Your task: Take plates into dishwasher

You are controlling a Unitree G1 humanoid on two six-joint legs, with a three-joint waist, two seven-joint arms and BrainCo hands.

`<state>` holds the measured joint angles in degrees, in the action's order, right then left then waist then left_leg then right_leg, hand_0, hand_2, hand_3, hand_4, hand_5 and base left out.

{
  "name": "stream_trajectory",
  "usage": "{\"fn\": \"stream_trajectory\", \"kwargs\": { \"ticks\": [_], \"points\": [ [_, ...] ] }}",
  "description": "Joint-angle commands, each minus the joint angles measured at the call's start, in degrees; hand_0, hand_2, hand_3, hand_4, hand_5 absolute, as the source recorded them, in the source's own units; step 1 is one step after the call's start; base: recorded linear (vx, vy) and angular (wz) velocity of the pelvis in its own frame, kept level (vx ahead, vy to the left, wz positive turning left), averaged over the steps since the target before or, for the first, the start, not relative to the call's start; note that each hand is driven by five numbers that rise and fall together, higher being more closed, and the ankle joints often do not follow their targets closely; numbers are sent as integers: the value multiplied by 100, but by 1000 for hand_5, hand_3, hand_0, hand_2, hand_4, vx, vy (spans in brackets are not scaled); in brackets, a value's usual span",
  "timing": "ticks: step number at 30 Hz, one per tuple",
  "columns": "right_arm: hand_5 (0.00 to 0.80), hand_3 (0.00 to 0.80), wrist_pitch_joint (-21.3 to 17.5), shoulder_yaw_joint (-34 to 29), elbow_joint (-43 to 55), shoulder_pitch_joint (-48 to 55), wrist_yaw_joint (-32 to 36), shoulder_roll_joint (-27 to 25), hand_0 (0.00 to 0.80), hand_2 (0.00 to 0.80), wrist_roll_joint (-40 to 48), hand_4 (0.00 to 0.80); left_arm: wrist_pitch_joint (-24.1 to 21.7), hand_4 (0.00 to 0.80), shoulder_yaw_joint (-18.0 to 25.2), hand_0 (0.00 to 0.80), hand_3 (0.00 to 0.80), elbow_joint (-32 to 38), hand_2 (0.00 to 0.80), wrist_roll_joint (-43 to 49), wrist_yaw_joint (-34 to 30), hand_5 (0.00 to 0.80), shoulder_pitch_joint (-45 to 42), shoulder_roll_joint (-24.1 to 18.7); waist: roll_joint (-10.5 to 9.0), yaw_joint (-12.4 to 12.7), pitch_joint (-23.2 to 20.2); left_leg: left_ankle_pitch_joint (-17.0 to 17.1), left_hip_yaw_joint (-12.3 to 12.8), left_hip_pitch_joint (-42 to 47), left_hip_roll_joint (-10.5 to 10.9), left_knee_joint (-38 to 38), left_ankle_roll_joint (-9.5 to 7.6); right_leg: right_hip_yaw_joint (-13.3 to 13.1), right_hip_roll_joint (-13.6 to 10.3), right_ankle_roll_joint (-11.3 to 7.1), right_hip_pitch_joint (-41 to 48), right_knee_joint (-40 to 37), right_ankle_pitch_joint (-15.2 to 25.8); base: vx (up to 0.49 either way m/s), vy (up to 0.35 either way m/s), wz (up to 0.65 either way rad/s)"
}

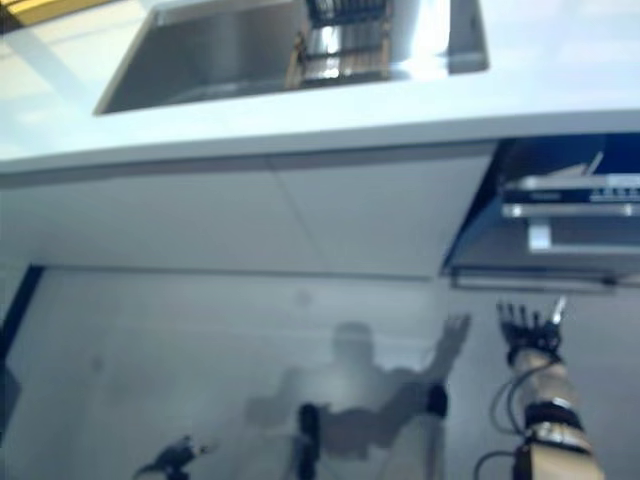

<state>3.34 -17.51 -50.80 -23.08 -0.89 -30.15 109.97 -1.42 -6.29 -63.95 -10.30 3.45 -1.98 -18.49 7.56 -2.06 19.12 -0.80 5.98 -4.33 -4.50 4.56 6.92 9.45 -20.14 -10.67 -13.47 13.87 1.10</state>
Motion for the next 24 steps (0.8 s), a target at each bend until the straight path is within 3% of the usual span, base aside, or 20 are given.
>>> {"fn": "stream_trajectory", "kwargs": {
  "ticks": [1,15,24],
  "points": [
    [0,0,-267,-267,335,-628,230,-381,0,0,278,0,104,0,-214,0,0,121,0,-186,24,0,-90,-255,-19,227,-197,-373,-25,531,-330,56,-231,-1,-44,48,-299,129,283,44,-8,12],
    [0,0,-557,427,525,-2590,109,-1709,0,0,15,0,337,0,-407,0,0,210,0,-209,-61,0,-141,-383,14,551,-395,-123,-213,661,-459,-387,-89,210,0,77,-219,303,-23,55,-24,6],
    [0,0,-349,949,-83,-3707,235,-2445,0,0,-581,0,174,0,-490,0,0,127,0,-284,-98,0,-281,-464,82,685,-511,60,-285,659,-476,-597,-20,310,46,96,-62,213,-123,46,-9,1]
  ]
}}
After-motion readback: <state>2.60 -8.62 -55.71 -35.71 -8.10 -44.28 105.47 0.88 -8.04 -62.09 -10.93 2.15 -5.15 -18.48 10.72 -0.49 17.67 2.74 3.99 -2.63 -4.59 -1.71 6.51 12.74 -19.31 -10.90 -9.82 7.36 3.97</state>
